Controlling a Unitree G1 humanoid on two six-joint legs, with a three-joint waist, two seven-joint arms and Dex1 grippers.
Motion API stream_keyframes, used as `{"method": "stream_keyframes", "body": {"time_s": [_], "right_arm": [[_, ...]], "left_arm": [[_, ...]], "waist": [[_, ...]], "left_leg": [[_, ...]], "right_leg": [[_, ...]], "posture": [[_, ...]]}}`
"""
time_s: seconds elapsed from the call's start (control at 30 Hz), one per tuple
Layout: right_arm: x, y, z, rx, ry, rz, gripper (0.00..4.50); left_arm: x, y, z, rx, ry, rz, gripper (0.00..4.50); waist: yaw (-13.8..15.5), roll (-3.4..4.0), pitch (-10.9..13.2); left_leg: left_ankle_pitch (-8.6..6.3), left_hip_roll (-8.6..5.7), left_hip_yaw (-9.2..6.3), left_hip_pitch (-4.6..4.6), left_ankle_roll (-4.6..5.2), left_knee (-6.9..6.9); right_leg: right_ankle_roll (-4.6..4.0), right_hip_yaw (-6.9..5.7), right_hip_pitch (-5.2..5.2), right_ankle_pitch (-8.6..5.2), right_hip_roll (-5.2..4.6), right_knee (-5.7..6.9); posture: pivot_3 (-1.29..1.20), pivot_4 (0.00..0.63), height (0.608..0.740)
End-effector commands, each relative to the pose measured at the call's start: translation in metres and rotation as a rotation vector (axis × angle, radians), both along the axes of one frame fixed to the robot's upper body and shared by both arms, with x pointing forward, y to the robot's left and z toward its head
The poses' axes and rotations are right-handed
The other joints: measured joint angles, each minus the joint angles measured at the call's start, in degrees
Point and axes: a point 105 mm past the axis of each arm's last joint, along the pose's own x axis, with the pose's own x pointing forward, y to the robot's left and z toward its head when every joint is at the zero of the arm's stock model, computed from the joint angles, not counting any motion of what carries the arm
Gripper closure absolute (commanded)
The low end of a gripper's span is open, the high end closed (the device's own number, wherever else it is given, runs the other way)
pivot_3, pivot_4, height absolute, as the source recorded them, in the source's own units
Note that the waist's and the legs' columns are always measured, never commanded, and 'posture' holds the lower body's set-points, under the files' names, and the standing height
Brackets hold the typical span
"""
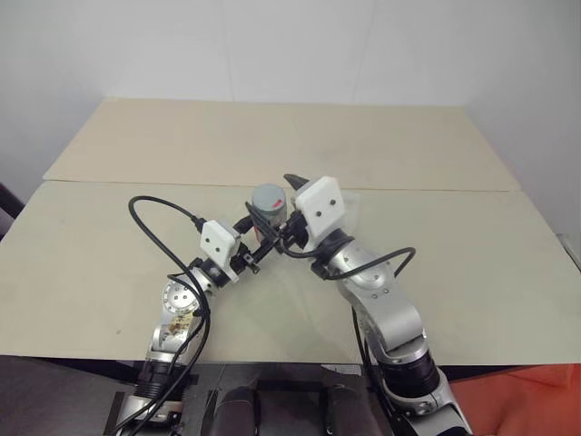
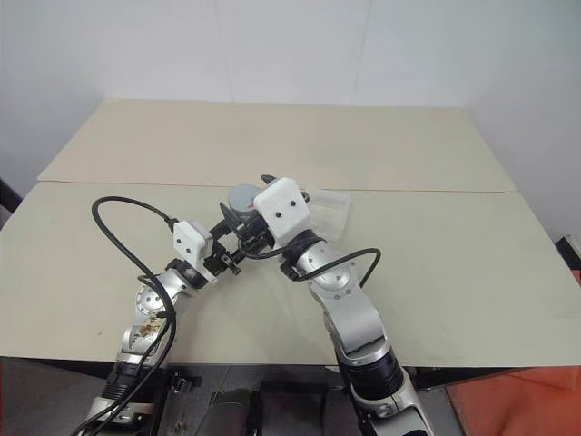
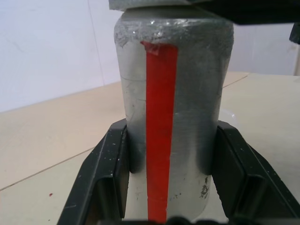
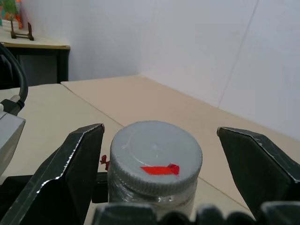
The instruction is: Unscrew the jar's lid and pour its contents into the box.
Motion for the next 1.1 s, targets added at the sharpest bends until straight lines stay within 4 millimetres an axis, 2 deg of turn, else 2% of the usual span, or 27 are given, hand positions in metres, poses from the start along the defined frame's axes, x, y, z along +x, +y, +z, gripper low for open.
{"method": "stream_keyframes", "body": {"time_s": [0.03,0.23,0.33,0.43,0.47,0.63,0.8,0.93,1.1], "right_arm": [[-0.005,0.002,0.013,0.044,-0.018,0.038,0.02],[-0.006,0.003,0.013,0.055,-0.004,0.045,0.02],[-0.005,0.002,0.013,0.055,0.000,0.045,0.61],[-0.005,0.002,0.012,0.057,0.002,0.044,1.63],[-0.005,0.002,0.012,0.055,-0.001,0.042,1.72],[-0.004,0.001,0.013,0.044,-0.015,0.036,1.72],[-0.005,-0.004,0.011,0.030,0.006,0.094,1.72],[-0.008,-0.013,0.013,-0.004,0.000,0.190,1.72],[-0.020,-0.022,0.019,-0.048,0.054,0.469,1.72]], "left_arm": [[-0.006,-0.004,0.016,-0.014,-0.076,-0.014,2.41],[-0.006,-0.006,0.017,-0.015,-0.080,-0.021,2.41],[-0.006,-0.007,0.017,-0.018,-0.080,-0.024,2.41],[-0.007,-0.008,0.017,-0.017,-0.078,-0.029,2.41],[-0.007,-0.008,0.016,-0.016,-0.077,-0.031,2.41],[-0.008,-0.010,0.012,-0.006,-0.062,-0.046,2.41],[-0.019,-0.012,0.013,0.014,-0.051,-0.135,2.41],[-0.034,-0.015,0.018,0.016,-0.045,-0.249,2.41],[-0.051,-0.019,0.024,0.016,-0.016,-0.392,2.41]], "waist": [[-0.02,0.00,0.00],[-0.03,0.00,0.00],[-0.03,0.00,0.00],[-0.02,0.00,0.00],[-0.03,0.00,0.00],[-0.03,0.00,0.00],[-0.08,0.00,0.00],[-0.10,0.00,0.00],[-0.03,0.00,0.01]], "left_leg": [[0.00,0.00,0.00,0.00,0.00,0.00],[0.00,0.00,0.00,0.00,0.00,0.00],[0.00,0.00,0.00,0.00,0.00,0.00],[0.00,0.00,0.00,0.00,0.00,0.00],[0.00,0.00,0.00,0.00,0.00,0.00],[0.00,0.00,0.00,0.00,0.00,0.00],[0.00,0.01,0.00,0.00,0.00,0.00],[0.00,0.03,0.00,0.00,0.00,0.00],[0.00,0.04,-0.02,0.01,0.01,0.00]], "right_leg": [[0.00,0.00,0.00,0.00,0.00,0.00],[0.00,0.00,0.00,0.00,0.00,0.00],[0.00,0.00,0.00,0.00,0.00,0.00],[0.00,0.00,0.00,0.00,0.00,0.00],[0.00,0.00,0.00,0.00,0.00,0.00],[0.00,0.00,0.00,0.00,0.00,0.00],[0.00,0.00,-0.01,0.00,0.01,0.00],[0.00,0.00,0.00,0.00,0.01,-0.01],[0.00,-0.01,0.04,0.00,0.00,-0.04]], "posture": [[0.00,0.150,0.740],[0.00,0.150,0.740],[0.00,0.150,0.740],[0.00,0.150,0.740],[0.00,0.150,0.740],[0.00,0.150,0.740],[0.00,0.150,0.740],[0.00,0.150,0.740],[0.00,0.150,0.740]]}}
